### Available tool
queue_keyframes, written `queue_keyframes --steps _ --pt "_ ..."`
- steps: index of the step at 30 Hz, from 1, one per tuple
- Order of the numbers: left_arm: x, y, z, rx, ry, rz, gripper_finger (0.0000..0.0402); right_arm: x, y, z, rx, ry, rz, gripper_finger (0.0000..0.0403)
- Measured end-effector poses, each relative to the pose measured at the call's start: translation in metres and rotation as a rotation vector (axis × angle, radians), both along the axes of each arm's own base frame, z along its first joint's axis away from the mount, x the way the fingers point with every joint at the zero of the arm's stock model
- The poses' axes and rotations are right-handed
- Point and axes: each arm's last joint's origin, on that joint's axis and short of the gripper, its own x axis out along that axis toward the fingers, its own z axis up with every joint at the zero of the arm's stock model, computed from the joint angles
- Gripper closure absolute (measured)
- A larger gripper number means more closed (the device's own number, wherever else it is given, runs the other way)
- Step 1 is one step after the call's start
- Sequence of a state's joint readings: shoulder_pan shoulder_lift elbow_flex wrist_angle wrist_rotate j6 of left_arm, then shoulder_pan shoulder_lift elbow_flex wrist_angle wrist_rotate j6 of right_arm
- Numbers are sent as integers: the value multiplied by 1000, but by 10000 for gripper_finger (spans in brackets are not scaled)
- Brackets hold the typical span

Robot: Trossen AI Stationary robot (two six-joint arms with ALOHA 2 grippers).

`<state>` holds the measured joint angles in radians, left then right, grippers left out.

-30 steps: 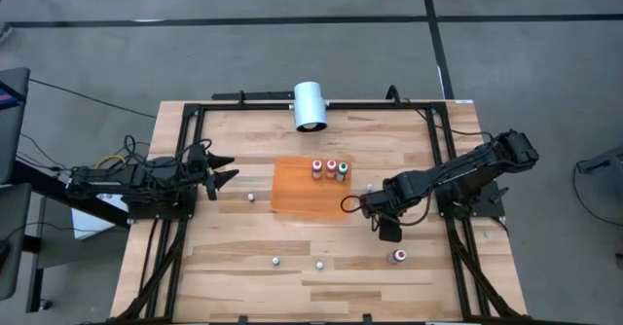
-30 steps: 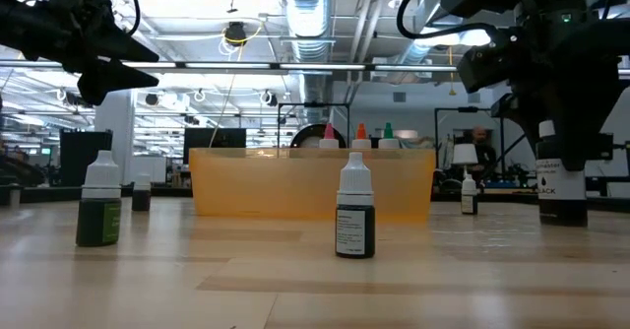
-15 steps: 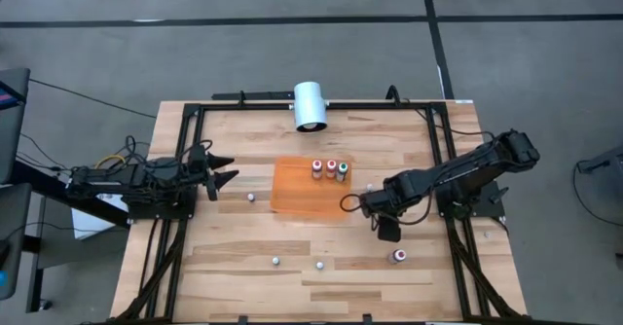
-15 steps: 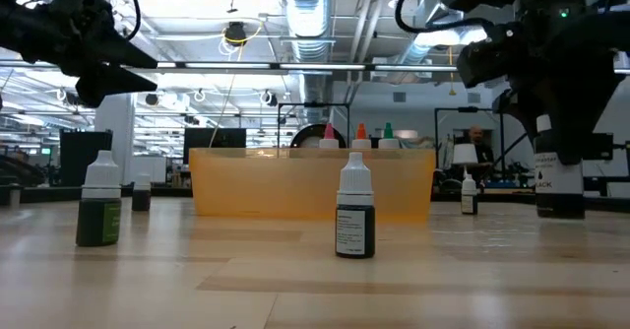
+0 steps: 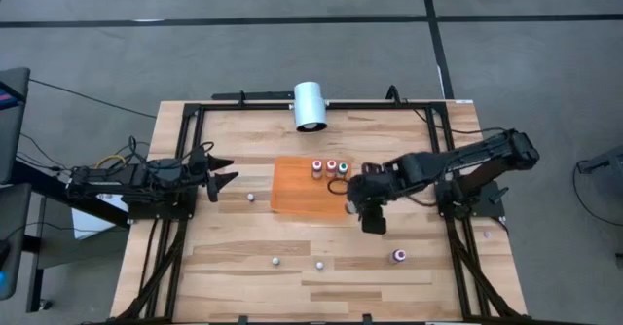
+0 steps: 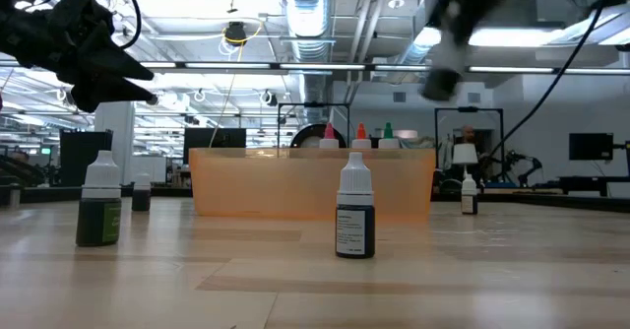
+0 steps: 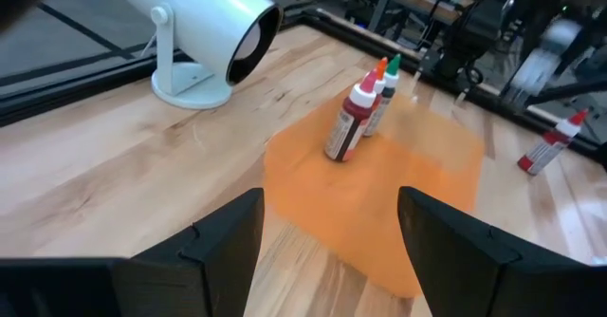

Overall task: Pick & Place food coloring
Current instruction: Put the large black food coloring bottle into the orange bin

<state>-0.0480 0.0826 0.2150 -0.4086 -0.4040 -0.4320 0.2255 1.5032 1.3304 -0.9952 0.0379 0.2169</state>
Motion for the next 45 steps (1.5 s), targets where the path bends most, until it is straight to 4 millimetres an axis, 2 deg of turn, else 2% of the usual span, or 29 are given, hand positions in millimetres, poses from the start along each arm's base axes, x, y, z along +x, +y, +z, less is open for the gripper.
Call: queue_keyframes --steps 6,10,14,18,23,31,38,41,45 --pt "-1 0 -4 0 39 0 167 15 -8 46 -65 -228 62 274" --pt "-2 0 -5 1 56 0 167 26 -13 70 -93 -401 106 260" --pt "-2 0 -5 1 55 0 167 35 -16 86 -140 -558 157 239" --pt "-2 0 -5 1 54 0 167 41 -16 96 -198 -678 195 249" --pt "-2 0 -5 1 54 -1 167 46 -18 99 -236 -731 213 272" --pt "-2 0 -5 1 53 0 167 47 -19 100 -260 -735 187 240" --pt "-2 0 -5 1 53 0 167 48 -27 99 -245 -731 115 263" --pt "-2 0 -5 1 53 1 167 54 -32 94 -237 -714 85 266" --pt "-2 0 -5 1 53 1 167 66 -40 82 -238 -677 54 249"
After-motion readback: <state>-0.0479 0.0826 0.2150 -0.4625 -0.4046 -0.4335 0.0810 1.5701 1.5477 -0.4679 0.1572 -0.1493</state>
